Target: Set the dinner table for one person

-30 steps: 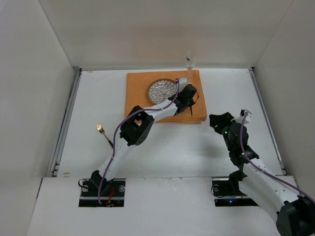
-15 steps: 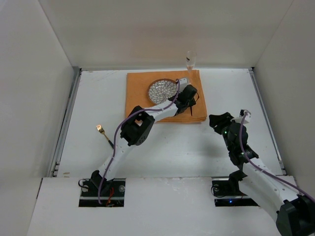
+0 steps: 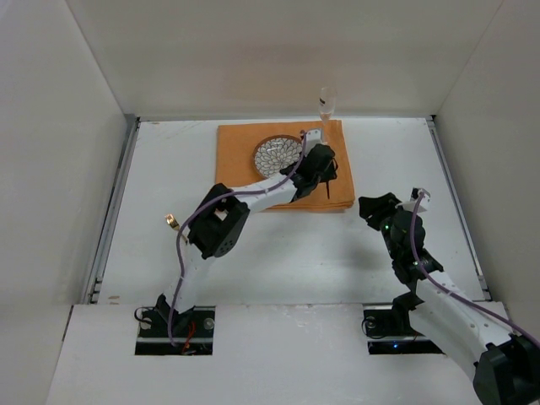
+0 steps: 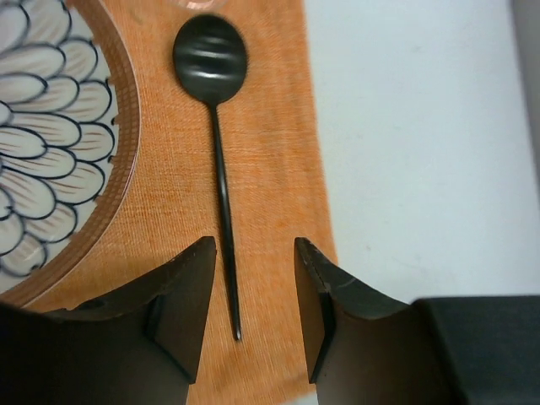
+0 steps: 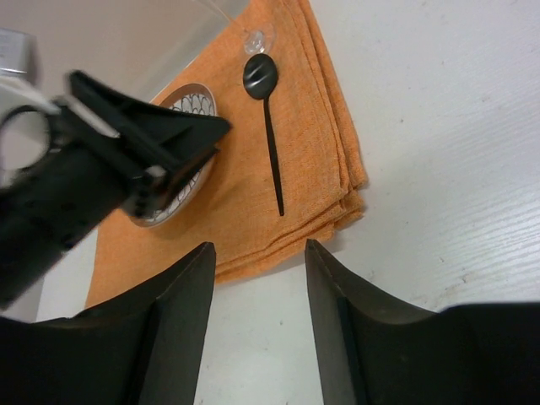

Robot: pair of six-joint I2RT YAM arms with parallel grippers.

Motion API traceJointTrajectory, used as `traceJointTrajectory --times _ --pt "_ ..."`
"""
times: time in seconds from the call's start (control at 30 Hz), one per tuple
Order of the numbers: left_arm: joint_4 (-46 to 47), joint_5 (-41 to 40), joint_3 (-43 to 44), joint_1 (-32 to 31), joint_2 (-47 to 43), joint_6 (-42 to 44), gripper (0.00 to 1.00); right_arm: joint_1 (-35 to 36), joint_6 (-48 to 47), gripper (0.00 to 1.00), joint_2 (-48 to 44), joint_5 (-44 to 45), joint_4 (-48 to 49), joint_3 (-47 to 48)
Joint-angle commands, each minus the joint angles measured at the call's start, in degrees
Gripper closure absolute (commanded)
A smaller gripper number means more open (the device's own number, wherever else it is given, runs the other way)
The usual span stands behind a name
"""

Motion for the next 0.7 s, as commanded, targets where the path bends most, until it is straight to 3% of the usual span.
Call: traceJointTrajectory --times 0.0,0.17,0.27,0.4,0.67 --pt "5.11 -0.65 -5.89 -0.44 -13.58 4.76 0.6 -0.02 0.46 0.5 -0.38 0.51 3.14 -0.36" --pt "7.4 -4.51 -24.33 1.4 -28.34 5.03 0.6 0.42 0.11 0.73 1.89 0.34 3.84 0.25" --pt "5.13 -8.99 -35.15 2.98 -37.13 4.95 0.6 1.56 -0.24 0.81 4.53 -0.1 4.45 1.04" --pt "-5.23 -13.74 -47.81 7.11 -49.0 2.14 0.56 2.79 -0.59 0.81 5.77 -0.19 5.07 1.48" --pt "-25.81 -13.66 -65.93 20.03 -67.91 -4.9 0.49 3.06 -0.94 0.78 4.01 -0.27 5.07 1.22"
